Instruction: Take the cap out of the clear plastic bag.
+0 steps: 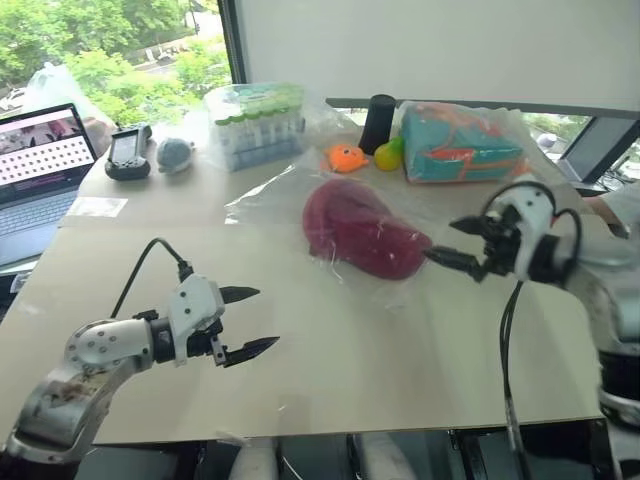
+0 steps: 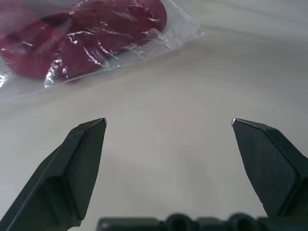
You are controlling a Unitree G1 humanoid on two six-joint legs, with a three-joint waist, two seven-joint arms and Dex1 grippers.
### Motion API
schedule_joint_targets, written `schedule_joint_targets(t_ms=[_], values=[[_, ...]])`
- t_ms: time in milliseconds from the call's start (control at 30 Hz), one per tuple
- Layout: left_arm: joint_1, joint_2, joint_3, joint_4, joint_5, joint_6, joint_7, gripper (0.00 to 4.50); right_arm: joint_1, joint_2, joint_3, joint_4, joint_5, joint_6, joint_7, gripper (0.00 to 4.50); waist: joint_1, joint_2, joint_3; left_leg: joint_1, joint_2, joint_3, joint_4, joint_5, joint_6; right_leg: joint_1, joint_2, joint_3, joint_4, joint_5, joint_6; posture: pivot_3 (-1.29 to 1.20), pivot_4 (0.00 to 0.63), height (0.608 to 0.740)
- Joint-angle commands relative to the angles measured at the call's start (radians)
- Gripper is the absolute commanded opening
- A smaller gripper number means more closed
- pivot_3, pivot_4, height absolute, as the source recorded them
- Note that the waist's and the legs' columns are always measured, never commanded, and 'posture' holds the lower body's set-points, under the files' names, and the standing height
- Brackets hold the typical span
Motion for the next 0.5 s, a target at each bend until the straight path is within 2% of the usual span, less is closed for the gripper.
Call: schedule_joint_targets(t_ms=[33,233,367,500], values=[[-0.017,-0.012,-0.008,-0.001,0.018,-0.037,-0.001,4.50,0.031,-0.001,-0.061,-0.094,0.092,0.025,-0.018,4.44,-0.006,0.000,0.000,0.000,0.000,0.001,0.001,0.000,0.000,-0.001,0.000,0.001,0.000,0.000,0.000,0.00,0.150,0.740],[-0.038,-0.011,-0.061,0.050,0.139,-0.161,-0.008,4.50,0.056,0.002,-0.045,-0.118,0.125,0.018,-0.080,4.44,-0.002,0.000,0.000,0.001,0.000,0.001,0.002,0.000,0.000,0.000,0.000,0.001,0.001,0.001,0.000,0.00,0.150,0.740],[-0.107,-0.024,-0.120,0.190,0.338,-0.414,0.042,4.50,0.075,-0.009,-0.038,-0.126,0.129,0.009,-0.101,4.44,0.004,0.000,0.000,-0.001,0.000,0.001,0.002,0.000,0.000,-0.001,0.000,0.001,0.000,0.001,0.000,0.00,0.150,0.740],[-0.170,-0.054,-0.151,0.316,0.421,-0.575,0.069,4.50,0.091,-0.013,-0.048,-0.146,0.151,0.014,-0.120,4.44,0.011,0.000,0.000,-0.002,0.000,0.001,0.003,0.000,0.000,-0.001,0.000,0.001,0.000,0.001,0.001,0.00,0.150,0.740]])
